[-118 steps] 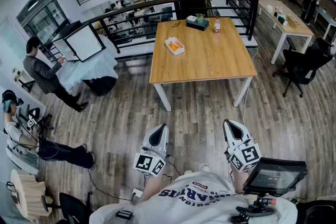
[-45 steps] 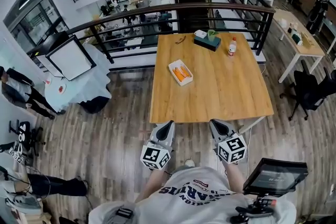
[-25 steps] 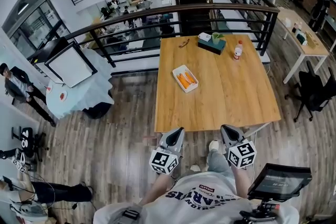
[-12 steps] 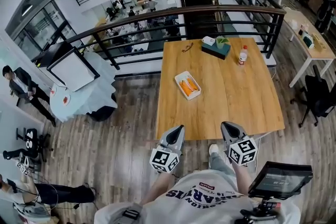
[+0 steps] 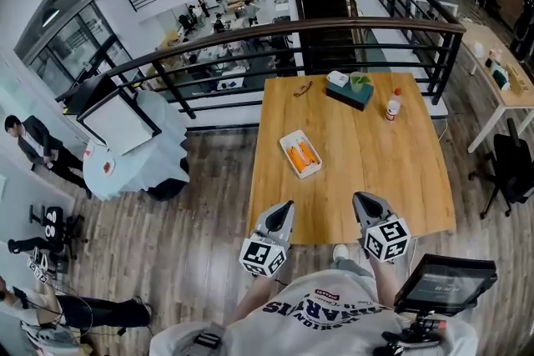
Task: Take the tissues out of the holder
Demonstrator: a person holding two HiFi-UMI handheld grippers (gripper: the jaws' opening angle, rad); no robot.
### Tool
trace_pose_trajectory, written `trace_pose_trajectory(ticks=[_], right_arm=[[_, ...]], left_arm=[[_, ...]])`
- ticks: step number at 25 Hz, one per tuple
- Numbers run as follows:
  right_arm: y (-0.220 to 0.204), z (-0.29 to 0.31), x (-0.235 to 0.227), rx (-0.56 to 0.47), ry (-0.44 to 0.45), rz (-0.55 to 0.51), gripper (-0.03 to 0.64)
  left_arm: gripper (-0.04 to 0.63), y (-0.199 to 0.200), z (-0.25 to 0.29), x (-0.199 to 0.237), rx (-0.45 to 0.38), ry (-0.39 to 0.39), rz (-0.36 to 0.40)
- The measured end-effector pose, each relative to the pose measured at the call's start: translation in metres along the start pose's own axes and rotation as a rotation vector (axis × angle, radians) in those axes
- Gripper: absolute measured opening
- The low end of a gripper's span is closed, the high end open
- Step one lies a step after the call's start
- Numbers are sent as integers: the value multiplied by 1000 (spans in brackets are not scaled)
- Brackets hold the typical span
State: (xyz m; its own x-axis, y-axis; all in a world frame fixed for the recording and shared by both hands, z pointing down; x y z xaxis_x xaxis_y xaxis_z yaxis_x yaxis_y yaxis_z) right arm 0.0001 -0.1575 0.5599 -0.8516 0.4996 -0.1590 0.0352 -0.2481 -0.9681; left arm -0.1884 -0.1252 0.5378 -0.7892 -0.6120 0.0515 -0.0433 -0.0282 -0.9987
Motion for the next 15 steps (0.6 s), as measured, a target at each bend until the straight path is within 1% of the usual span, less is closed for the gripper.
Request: trace_pose_trajectory(ticks=[8, 15], right_arm=[[8, 41, -37, 14, 32, 17, 9], [14, 71, -75, 29, 78, 39, 9]], left_arm=[[3, 5, 49, 20, 5, 19, 11], [3, 3, 92, 24, 35, 48, 15]])
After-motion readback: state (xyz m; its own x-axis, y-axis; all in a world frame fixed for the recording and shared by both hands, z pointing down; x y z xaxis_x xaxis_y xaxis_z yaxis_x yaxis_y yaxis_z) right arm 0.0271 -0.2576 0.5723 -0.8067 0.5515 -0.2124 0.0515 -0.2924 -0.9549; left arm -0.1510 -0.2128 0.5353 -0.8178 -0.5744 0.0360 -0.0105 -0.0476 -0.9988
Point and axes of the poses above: the fingertips, and each gripper's own axes: z forward along the fingers, x to its left, y out of its top, the point moved 2 cm from there along -z, backward along the fingers, and after that the axes turned 5 degrees about -y, right-handed, at the moved point
